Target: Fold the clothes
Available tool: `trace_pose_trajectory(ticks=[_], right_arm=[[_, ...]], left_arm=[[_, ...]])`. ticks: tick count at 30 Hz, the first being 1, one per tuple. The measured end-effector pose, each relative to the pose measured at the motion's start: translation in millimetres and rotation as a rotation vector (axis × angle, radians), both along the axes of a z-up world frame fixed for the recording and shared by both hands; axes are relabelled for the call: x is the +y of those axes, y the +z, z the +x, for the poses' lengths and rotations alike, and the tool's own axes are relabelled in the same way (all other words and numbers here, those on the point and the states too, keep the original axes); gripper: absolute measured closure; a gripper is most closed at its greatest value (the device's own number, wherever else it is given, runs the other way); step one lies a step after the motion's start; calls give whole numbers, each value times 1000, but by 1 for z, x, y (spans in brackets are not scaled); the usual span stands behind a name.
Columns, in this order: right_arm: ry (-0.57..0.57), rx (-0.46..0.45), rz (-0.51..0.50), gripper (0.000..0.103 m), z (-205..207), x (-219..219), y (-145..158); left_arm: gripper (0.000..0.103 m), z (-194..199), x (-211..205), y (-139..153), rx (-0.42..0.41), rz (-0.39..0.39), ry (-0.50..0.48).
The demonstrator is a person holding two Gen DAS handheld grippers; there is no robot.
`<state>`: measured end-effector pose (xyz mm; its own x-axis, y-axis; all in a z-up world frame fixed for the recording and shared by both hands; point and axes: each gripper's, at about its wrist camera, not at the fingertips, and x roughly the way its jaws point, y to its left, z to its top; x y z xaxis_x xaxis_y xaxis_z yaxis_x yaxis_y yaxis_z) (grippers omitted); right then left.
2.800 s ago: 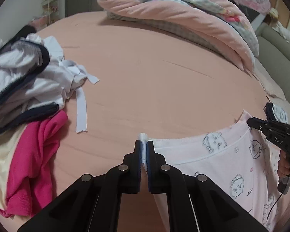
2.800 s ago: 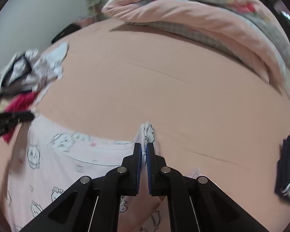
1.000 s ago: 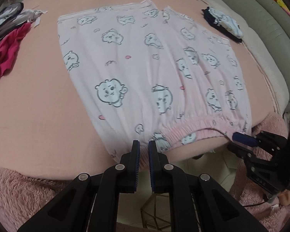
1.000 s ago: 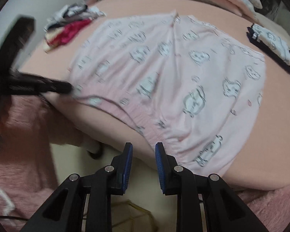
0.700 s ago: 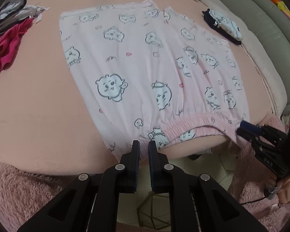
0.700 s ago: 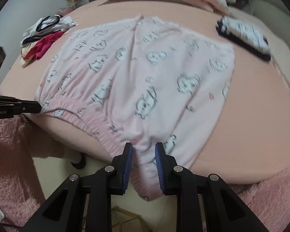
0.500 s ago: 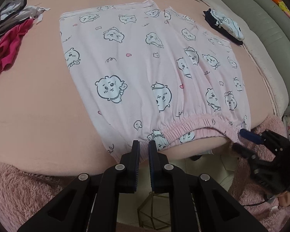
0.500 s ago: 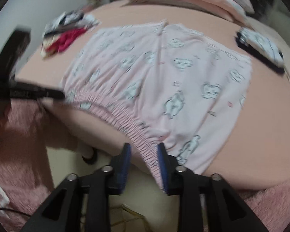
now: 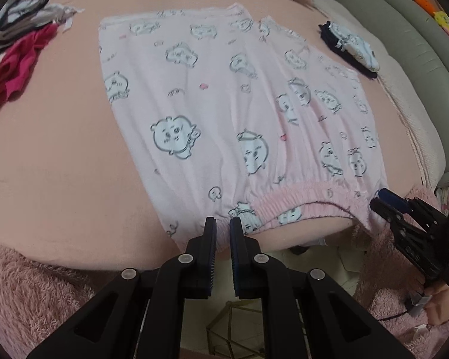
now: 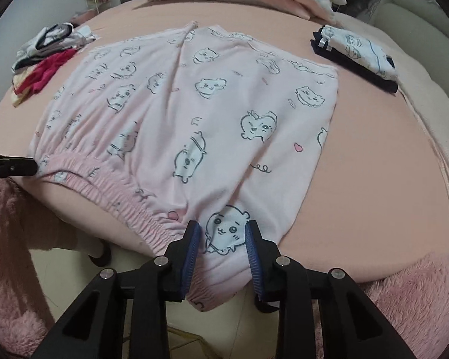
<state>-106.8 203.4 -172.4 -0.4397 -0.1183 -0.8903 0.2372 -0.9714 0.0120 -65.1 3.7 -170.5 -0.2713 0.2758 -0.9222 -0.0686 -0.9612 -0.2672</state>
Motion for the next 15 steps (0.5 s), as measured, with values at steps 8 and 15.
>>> trace_pose_trajectory(ticks=[8,15], right_arm=[[196,-30,73,71,15,-43,-9],[53,-25,93,72,-5,-24,-15]], left_arm=[[95,0,2,-1,-18,-5,5],[95,1,6,-8,-32,15,3]])
